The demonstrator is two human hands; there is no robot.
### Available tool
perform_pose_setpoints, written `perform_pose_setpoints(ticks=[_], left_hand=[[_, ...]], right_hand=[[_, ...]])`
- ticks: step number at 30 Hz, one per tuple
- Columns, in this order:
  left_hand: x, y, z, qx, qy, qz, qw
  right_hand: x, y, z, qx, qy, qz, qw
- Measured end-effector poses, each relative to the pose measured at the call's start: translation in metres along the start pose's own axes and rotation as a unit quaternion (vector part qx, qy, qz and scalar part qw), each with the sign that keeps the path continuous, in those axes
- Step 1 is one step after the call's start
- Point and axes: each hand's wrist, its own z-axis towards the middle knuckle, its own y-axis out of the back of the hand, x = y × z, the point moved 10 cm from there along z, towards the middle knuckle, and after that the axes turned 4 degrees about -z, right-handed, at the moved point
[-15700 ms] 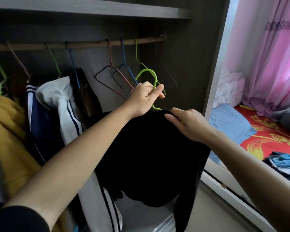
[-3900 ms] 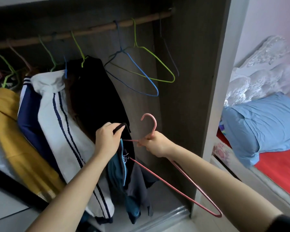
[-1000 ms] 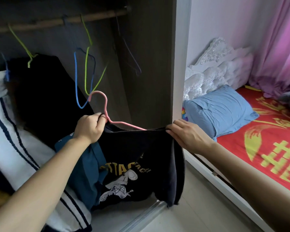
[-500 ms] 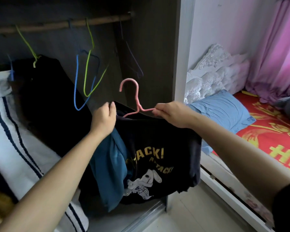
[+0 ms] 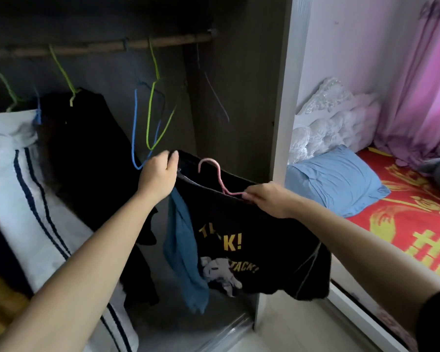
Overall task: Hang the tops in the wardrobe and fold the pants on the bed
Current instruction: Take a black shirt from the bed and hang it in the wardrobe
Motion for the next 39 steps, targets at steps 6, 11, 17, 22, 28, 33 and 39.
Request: perform_pose_setpoints(ticks=[6,11,17,22,28,33,39], left_hand=[[0.031,-0.006,-0.004,0.035,0.051,0.012,0.998],[0.015,0.003,0.009,0.016,-0.022,0.08,0.996],[0.036,-0.002,0.025,0.042,0.084,-0.096,0.991],[0.049,-0.029,0.005,0.197,0.092,-0.194,0.957],[0.053,-0.005,0.017,0.074,-0.01,0.044,0.996],[0.055,0.003,0.023,0.068,-0.045,0.063,0.995],[0.04,0.011,0.027,0.094,-0.048,0.072,0.992]], right_hand=[[0.004,0.062,0.0,-0.148,0.021,0.054,0.987],[0.007,0.058,0.009,-0.096,0.006,0.044,0.994],[0.025,0.039,0.019,-0.008,0.016,0.046,0.999],[0.025,0.105,0.012,-0.172,0.012,0.17,0.97],[0.034,0.12,0.015,-0.168,0.005,0.162,0.972],[0.036,0.127,0.015,-0.148,-0.023,0.147,0.978],[0.035,0.134,0.015,-0.154,-0.074,0.08,0.982]])
